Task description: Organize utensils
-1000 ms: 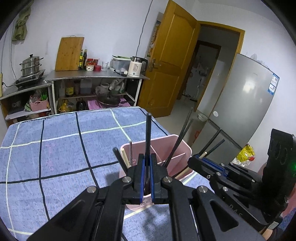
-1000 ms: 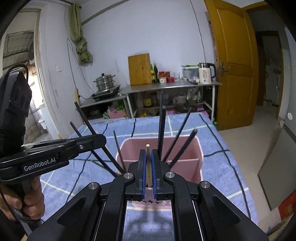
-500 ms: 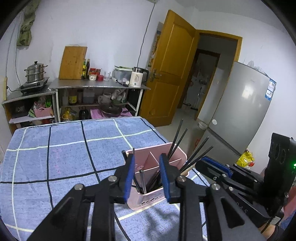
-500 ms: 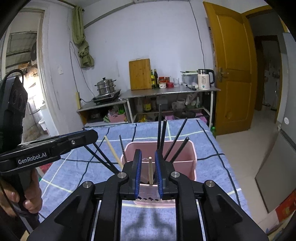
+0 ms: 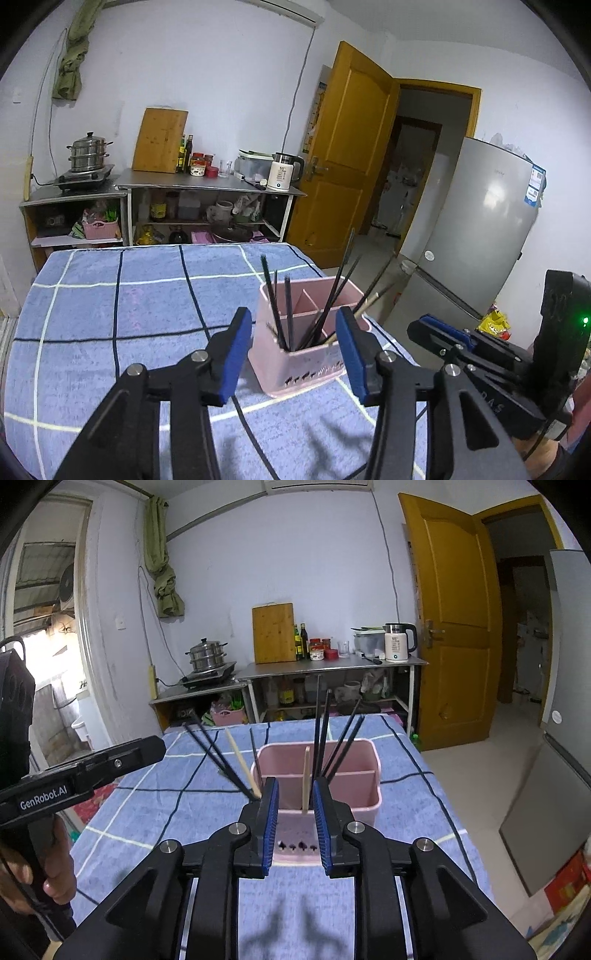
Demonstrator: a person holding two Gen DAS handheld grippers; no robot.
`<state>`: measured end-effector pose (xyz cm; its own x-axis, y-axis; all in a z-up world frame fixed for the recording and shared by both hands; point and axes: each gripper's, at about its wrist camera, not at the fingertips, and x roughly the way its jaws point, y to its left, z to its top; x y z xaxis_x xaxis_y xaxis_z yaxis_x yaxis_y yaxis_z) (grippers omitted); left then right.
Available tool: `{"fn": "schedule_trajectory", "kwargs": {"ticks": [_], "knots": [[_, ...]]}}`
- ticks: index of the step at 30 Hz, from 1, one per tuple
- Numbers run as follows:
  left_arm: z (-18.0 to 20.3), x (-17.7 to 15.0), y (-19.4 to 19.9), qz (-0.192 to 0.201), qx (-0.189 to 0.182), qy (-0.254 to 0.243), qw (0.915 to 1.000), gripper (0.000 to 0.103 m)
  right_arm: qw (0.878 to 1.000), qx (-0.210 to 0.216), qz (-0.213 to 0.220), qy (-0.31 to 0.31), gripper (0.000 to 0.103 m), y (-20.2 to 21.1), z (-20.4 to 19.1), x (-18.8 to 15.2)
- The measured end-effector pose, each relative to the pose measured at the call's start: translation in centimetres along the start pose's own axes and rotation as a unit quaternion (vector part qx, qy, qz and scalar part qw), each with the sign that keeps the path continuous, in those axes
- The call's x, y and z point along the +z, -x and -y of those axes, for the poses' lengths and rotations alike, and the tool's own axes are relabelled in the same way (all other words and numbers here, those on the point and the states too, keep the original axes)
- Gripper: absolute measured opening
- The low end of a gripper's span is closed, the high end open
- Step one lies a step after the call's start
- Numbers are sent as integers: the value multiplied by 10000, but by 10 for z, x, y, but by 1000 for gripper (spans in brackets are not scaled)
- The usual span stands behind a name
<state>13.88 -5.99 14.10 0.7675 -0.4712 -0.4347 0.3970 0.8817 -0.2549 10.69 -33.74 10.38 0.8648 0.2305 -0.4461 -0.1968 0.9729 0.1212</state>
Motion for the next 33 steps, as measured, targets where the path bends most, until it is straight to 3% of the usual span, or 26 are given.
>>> {"fn": "schedule_trajectory", "kwargs": {"ticks": [16,22,33], "knots": [[2,-75,25,71,267,-189,9994,55,9999,-33,101,116,23,25,-20,-52],[3,-93,31,115,461,-203,9987,55,9998,-70,116,109,30,31,-19,-70],[9,-110,44,176,696,-297,9970,60,9997,-94,155,160,30,38,-26,-89]]}}
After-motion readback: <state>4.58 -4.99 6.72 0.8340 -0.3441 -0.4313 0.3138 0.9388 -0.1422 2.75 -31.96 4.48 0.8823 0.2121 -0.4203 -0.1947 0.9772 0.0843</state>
